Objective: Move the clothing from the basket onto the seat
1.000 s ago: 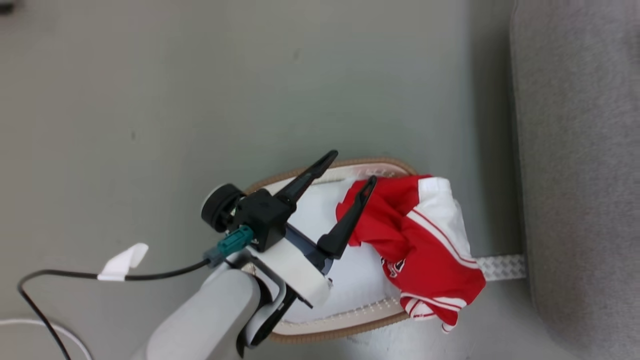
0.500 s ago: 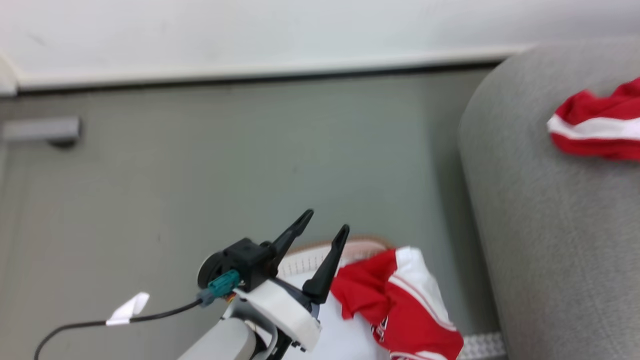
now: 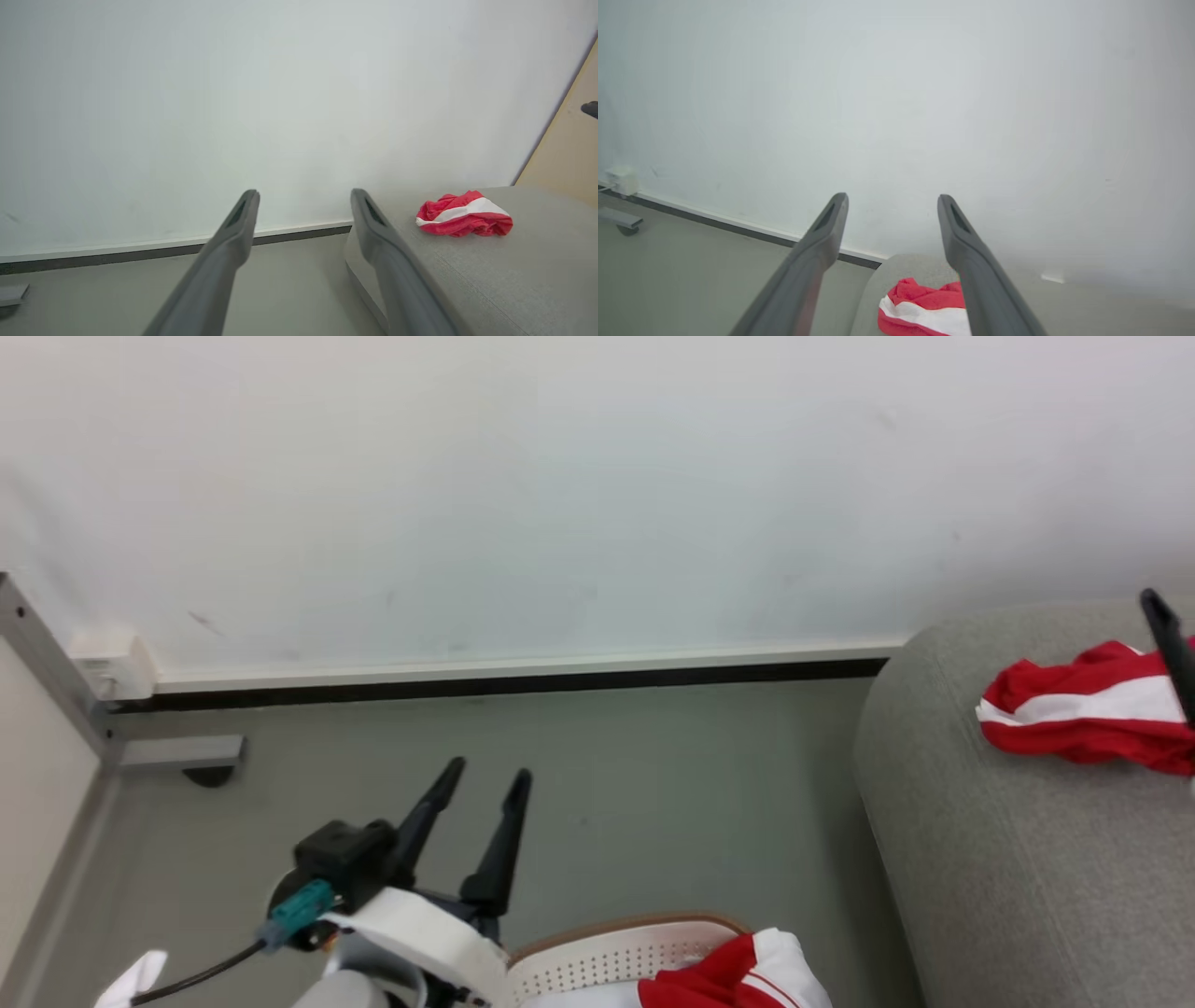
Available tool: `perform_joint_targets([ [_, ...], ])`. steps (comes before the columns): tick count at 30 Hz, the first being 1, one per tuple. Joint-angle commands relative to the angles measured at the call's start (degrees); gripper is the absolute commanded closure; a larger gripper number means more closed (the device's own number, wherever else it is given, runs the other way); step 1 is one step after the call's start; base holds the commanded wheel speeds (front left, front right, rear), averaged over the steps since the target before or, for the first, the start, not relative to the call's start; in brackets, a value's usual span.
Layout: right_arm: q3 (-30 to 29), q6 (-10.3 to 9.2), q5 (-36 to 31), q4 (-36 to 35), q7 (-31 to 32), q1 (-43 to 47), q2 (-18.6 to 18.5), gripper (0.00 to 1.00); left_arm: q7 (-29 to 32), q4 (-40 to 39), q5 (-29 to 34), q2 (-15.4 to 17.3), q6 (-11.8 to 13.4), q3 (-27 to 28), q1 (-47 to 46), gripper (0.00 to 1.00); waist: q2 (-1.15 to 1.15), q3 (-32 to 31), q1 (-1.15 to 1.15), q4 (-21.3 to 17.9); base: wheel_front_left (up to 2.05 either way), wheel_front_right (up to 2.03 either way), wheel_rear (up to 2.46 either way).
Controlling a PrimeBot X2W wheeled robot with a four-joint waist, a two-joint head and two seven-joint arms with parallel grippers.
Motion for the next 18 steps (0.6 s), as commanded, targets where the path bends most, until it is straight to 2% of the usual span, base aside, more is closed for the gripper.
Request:
perform_joint_targets([
  [1, -1.02, -0.12, -0.66, -1.10, -2.23, 2.52, 1.75, 0.00, -0.33, -0.22, -1.00, 0.85, 0.74, 1.31, 1.72, 0.00, 0.00, -1.33, 0.03, 1.39, 0.00, 0.00, 0.00],
  [5, -3.81, -0.13, -1.41, -2.88, -6.53, 6.64, 4.84, 0.00, -0.39, -0.64, -0.67, 1.59, 2.19, 4.40, 3.86, 0.00, 0.00, -2.05, 0.03, 2.11, 0.00, 0.00, 0.00],
  [10, -10.50, -0.13, -6.10, -4.86, -10.43, 15.02, 11.54, 0.00, -0.40, -2.15, 1.80, 1.36, 3.42, 9.24, 7.69, 0.00, 0.00, -2.59, 0.03, 3.09, 0.00, 0.00, 0.00],
  [15, -19.90, -0.13, -10.93, -8.23, -11.52, 24.36, 20.65, 0.00, -0.38, -2.29, 4.60, -0.40, 2.58, 13.71, 10.87, 0.00, 0.00, -2.62, 0.03, 3.72, 0.00, 0.00, 0.00],
  [18, -26.37, -0.13, -18.82, -12.74, -11.46, 31.23, 27.28, 0.00, -0.39, -2.11, 6.98, -2.69, 1.28, 17.26, 12.77, 0.00, 0.00, -2.19, 0.03, 3.77, 0.00, 0.00, 0.00],
])
